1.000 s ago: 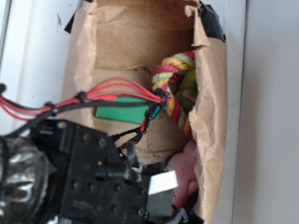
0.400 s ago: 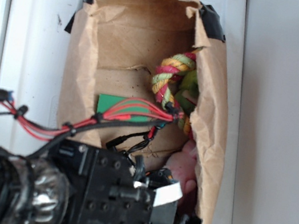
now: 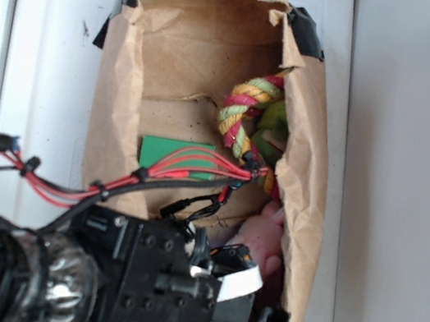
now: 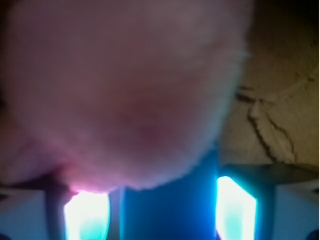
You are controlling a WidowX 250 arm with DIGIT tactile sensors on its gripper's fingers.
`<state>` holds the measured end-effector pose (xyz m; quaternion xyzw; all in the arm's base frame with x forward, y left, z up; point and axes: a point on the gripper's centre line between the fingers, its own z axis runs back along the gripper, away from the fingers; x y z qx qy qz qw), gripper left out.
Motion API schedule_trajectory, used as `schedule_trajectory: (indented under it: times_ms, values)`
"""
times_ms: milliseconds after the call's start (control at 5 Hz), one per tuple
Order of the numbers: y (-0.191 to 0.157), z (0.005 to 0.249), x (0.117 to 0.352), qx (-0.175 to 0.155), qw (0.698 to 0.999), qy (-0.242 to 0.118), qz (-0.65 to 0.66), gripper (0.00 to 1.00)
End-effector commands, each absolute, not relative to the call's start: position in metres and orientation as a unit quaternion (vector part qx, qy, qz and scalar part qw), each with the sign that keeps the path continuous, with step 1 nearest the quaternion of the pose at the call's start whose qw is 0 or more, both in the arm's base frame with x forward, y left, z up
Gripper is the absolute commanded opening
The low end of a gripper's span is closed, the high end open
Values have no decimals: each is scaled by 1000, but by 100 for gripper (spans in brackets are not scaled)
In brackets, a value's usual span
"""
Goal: Grab the blue block.
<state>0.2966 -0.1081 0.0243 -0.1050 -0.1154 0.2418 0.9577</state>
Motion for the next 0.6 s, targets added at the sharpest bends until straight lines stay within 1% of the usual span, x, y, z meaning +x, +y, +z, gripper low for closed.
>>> schedule_trajectory:
  times_ms: [0,200,400]
  values:
    - [-96,31,294,-116,959,-115,233,0]
    - [-78,52,301,-125,957,-108,239,0]
    - [-53,73,309,-105,965,-89,222,0]
